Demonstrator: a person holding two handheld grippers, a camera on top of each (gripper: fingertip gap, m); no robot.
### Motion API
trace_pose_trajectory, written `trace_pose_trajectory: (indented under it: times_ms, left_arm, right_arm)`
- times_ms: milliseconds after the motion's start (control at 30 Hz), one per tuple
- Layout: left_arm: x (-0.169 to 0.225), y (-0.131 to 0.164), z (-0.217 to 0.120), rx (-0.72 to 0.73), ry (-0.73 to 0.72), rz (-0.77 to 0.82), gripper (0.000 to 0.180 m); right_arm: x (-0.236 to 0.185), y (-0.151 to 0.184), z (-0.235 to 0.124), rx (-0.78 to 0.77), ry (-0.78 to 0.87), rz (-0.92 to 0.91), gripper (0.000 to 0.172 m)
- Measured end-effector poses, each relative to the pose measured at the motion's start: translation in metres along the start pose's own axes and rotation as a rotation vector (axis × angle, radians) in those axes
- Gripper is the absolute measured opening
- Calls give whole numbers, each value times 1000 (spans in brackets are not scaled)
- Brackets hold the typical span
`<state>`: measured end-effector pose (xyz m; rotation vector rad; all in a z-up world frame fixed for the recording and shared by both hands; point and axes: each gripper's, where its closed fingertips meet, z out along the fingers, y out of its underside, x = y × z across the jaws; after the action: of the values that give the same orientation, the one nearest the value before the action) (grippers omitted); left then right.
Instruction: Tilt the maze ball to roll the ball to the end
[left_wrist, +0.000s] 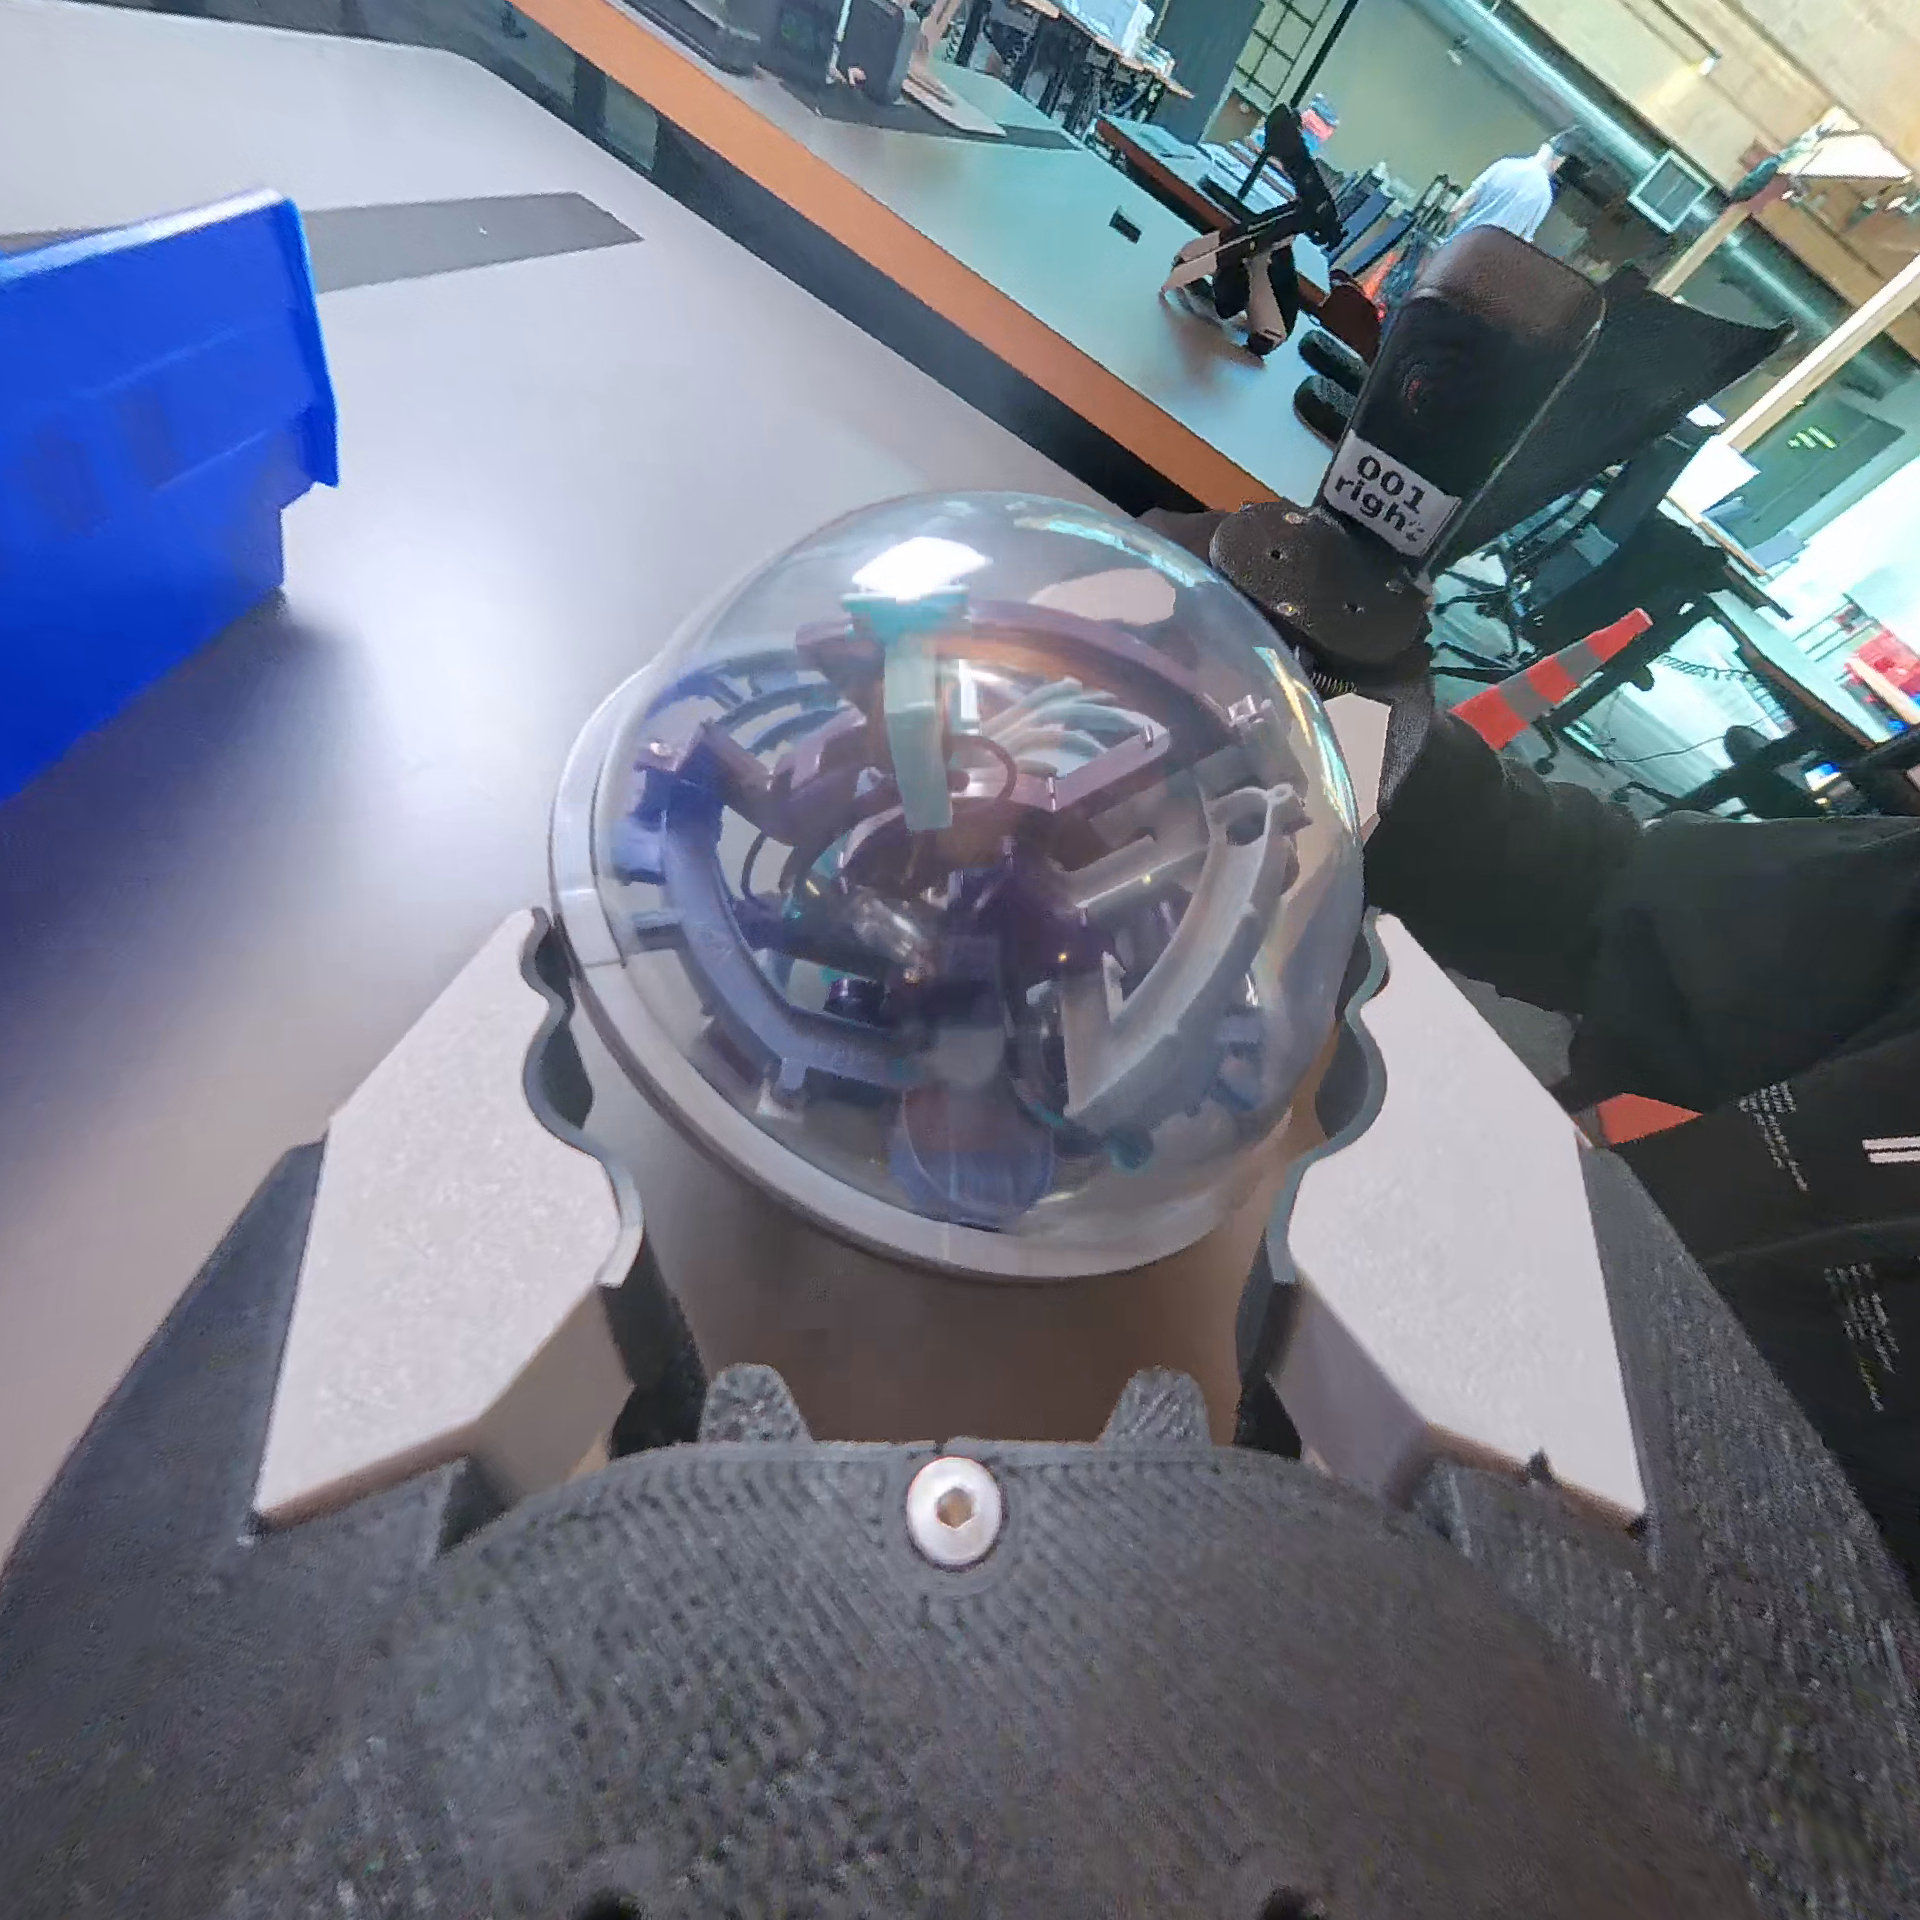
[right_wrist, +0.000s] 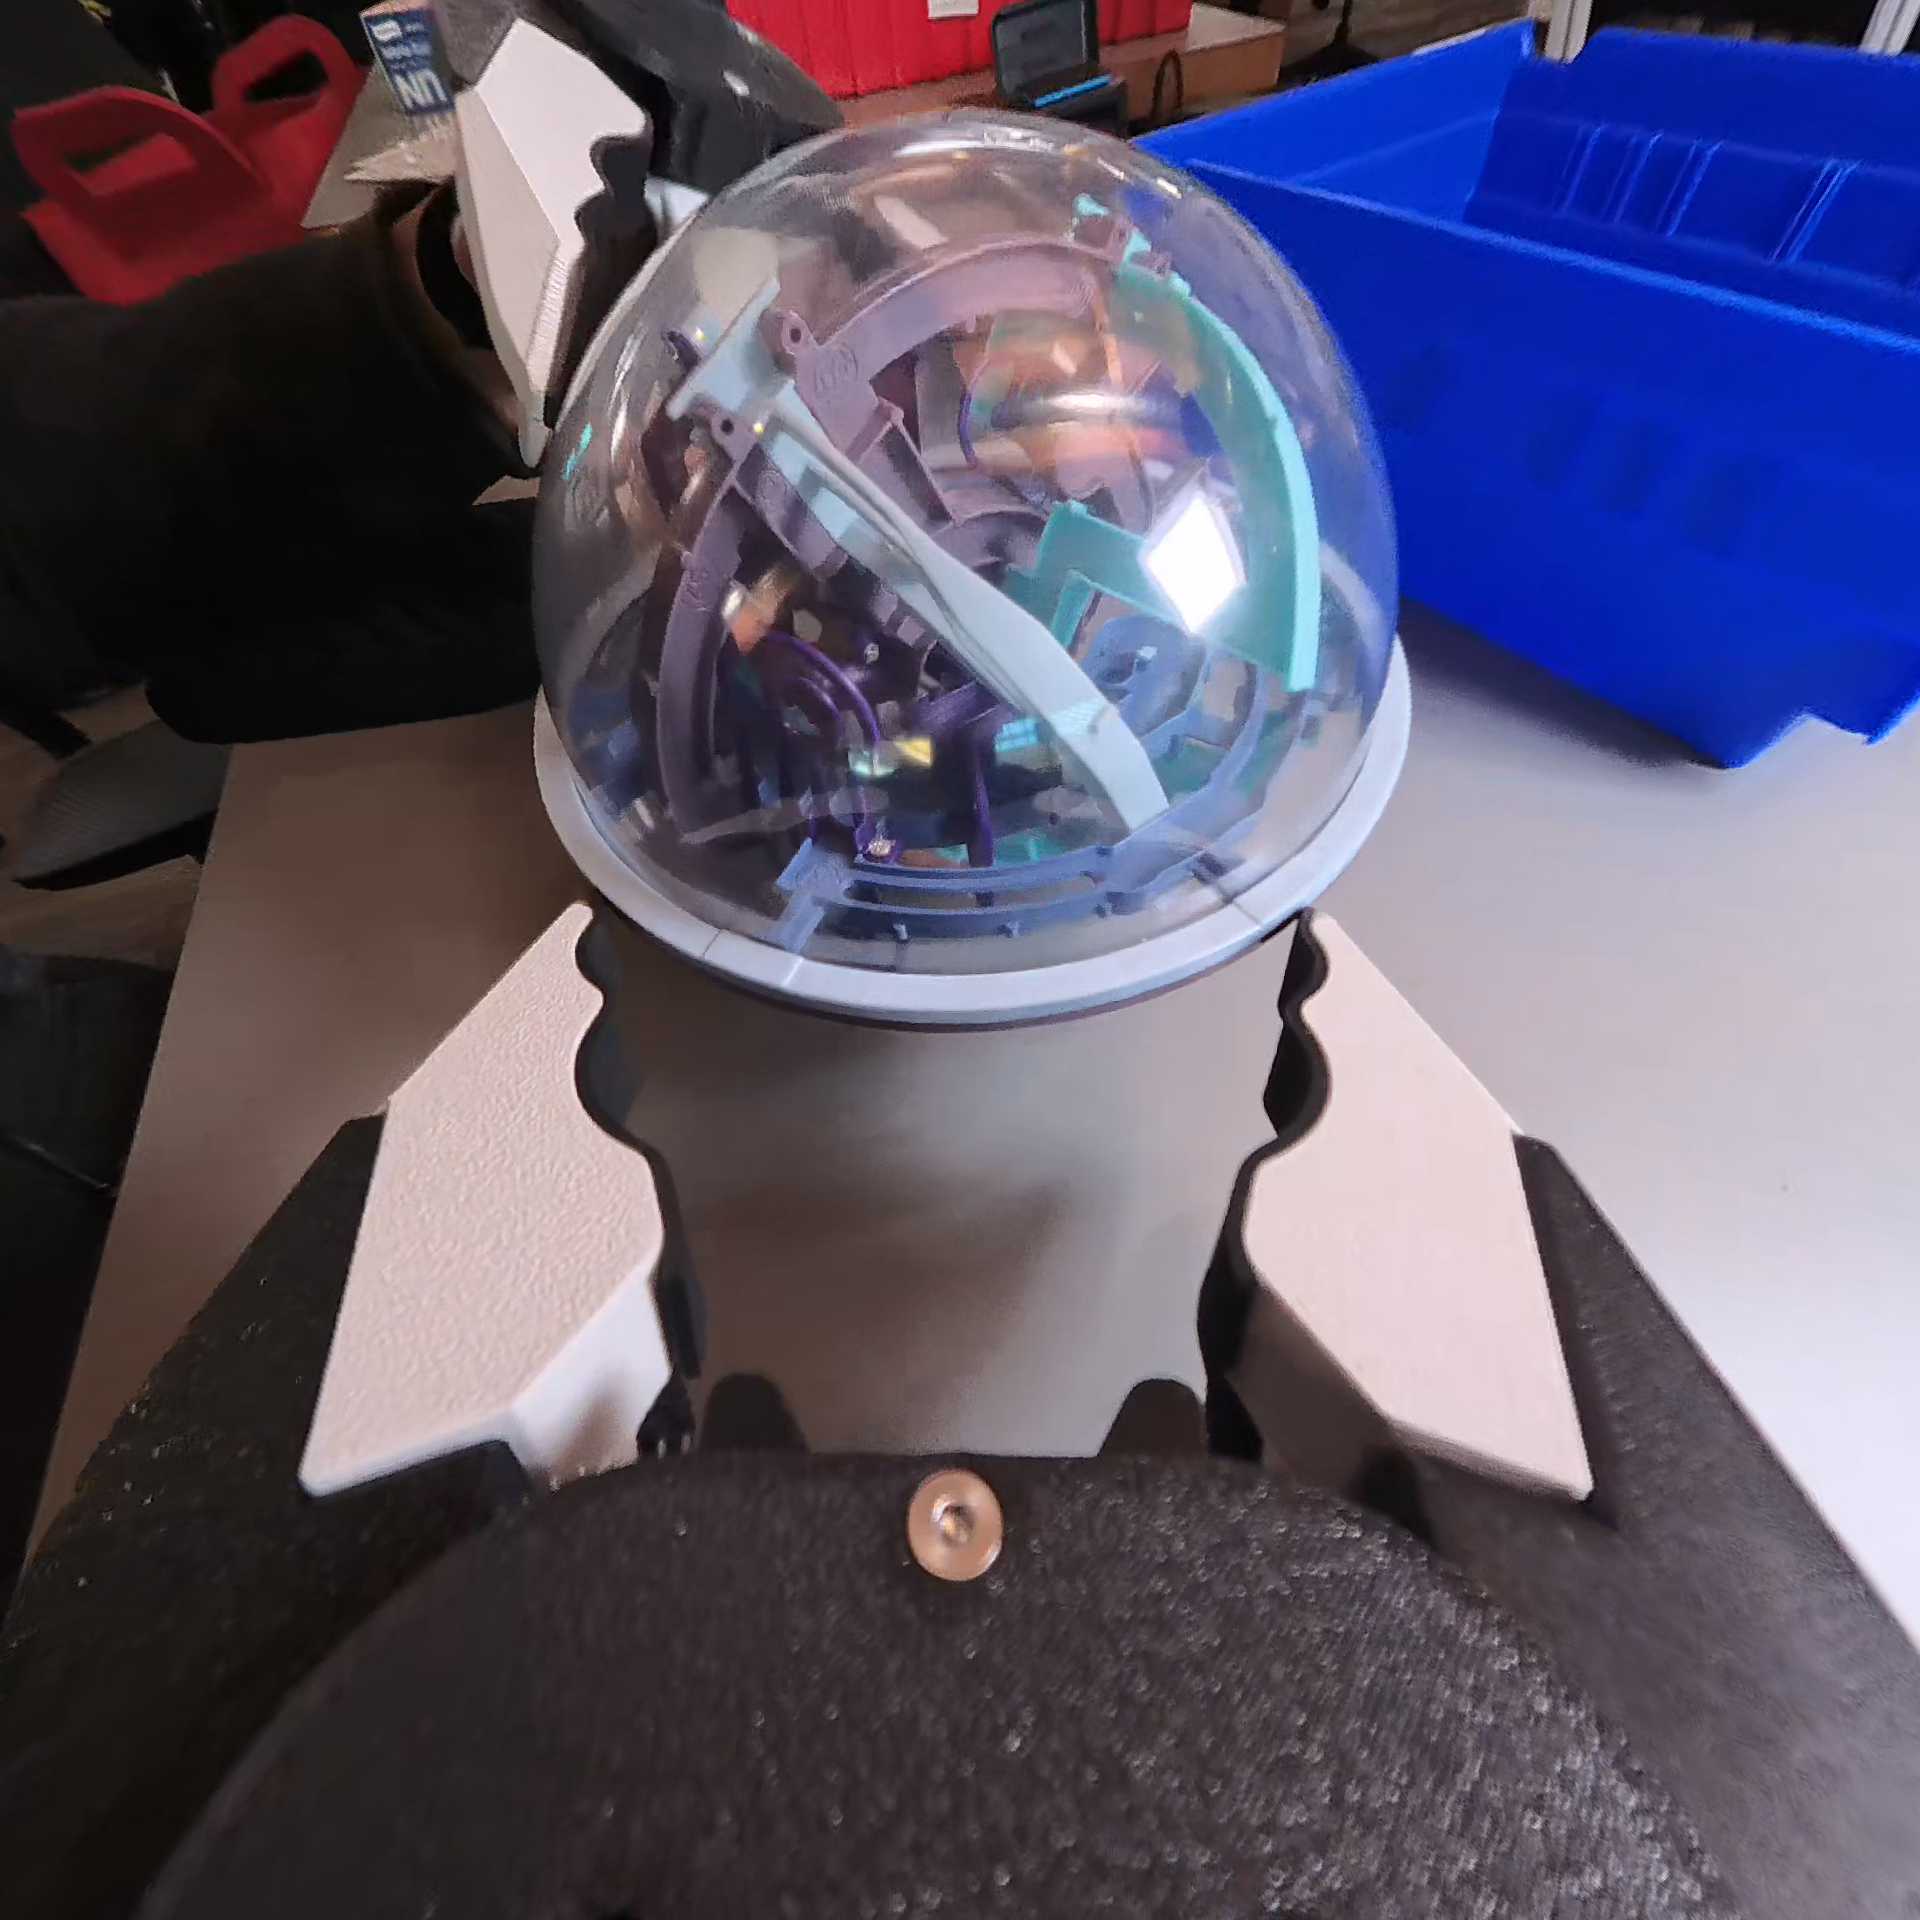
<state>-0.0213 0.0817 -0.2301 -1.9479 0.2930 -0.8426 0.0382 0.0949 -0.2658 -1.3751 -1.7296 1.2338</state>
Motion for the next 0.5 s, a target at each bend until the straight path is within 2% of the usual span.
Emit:
trace_pose_trajectory:
  times_ms: [267,500]
  left_arm:
    - [-1,-3,-2,23,-26,13,142]
    - [-5,-3,-6,55,32,-137,142]
  right_arm:
    - [-1,4,4,-32,-16,17,122]
    - [-4,3,4,-27,-33,62,116]
